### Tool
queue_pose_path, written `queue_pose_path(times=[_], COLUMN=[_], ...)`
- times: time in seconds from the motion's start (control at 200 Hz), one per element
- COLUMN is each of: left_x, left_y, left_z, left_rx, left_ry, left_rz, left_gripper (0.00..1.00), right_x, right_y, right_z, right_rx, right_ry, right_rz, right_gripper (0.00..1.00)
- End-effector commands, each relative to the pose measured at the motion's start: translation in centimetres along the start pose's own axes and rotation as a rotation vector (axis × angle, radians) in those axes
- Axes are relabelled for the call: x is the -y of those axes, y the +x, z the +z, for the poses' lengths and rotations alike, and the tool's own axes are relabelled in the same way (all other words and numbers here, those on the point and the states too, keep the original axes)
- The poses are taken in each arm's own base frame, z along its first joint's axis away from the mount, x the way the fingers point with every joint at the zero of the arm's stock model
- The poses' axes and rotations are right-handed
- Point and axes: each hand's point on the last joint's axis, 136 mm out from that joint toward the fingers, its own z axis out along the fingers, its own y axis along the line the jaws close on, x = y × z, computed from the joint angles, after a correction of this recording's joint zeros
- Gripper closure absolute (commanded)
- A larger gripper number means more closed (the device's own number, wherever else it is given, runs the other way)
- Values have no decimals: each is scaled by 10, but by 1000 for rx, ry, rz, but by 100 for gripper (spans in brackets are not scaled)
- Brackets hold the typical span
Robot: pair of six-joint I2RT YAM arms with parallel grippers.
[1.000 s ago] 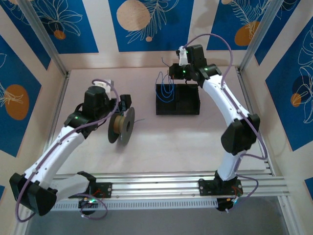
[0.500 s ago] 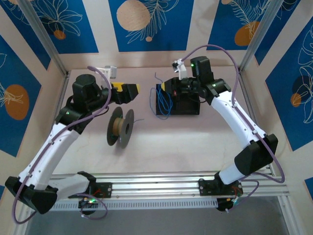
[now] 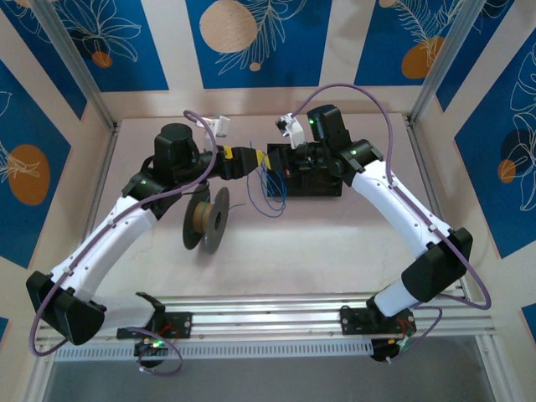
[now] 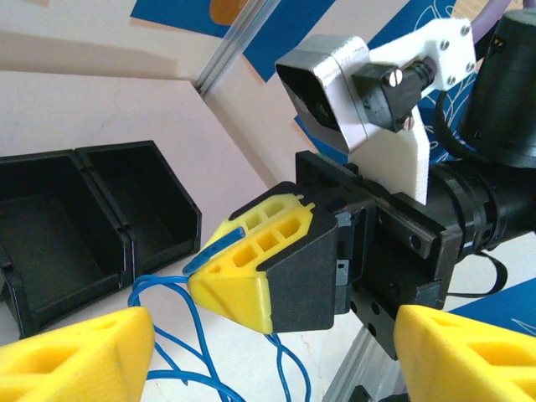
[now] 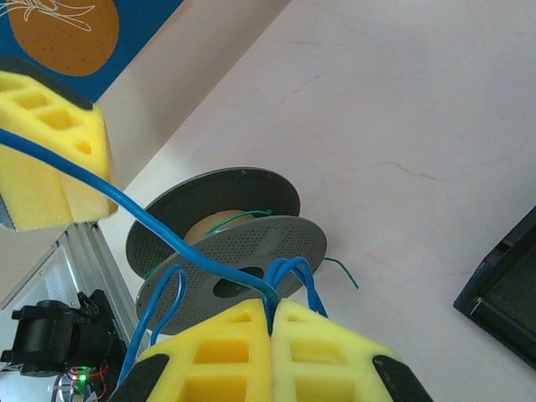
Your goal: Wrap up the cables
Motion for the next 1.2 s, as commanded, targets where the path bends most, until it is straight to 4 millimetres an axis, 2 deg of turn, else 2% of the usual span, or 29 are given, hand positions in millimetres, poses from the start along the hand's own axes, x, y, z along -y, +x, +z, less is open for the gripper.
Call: queue_pose_path(times=[0.0,0.06,0.28,0.33,0.48,0.53,0.57,0.635,0.66,0.705,0.81,0.955,1.03,1.085,1.195], left_x=[5,-1,-8,-7,-8,-8,-6,-1,2,6,19,28,28,31,41], left_y=[1,0,-4,-3,-3,-4,-7,-13,-17,-24,-35,-44,-47,-49,-55], left_z=[1,3,12,14,17,17,16,16,15,13,7,1,0,-1,-1], left_rx=[13,15,22,19,13,20,30,50,61,80,95,102,105,108,115], left_ry=[19,-5,-22,-13,-8,-10,-5,14,25,46,101,151,166,193,274], left_rz=[6,6,-2,-6,-20,-21,-21,-20,-22,-26,-28,-40,-41,-45,-58], left_gripper=[30,32,48,57,100,100,100,100,100,100,100,100,100,100,100], right_x=[-12,-17,-32,-35,-38,-37,-37,-33,-31,-24,-12,4,15,23,37], right_y=[-6,-5,3,4,4,4,6,10,11,15,23,30,36,42,49], right_z=[0,1,1,0,-3,-3,-5,-10,-14,-21,-54,-104,-120,-125,-126], right_rx=[7,0,-13,-13,2,3,2,8,15,33,123,262,308,317,301], right_ry=[-30,-45,-82,-85,-98,-93,-89,-71,-64,-56,-101,-185,-211,-218,-254], right_rz=[-15,-23,-39,-41,-32,-25,-17,8,27,66,205,359,427,462,545], right_gripper=[100,100,100,100,100,100,94,67,59,53,42,35,34,37,54])
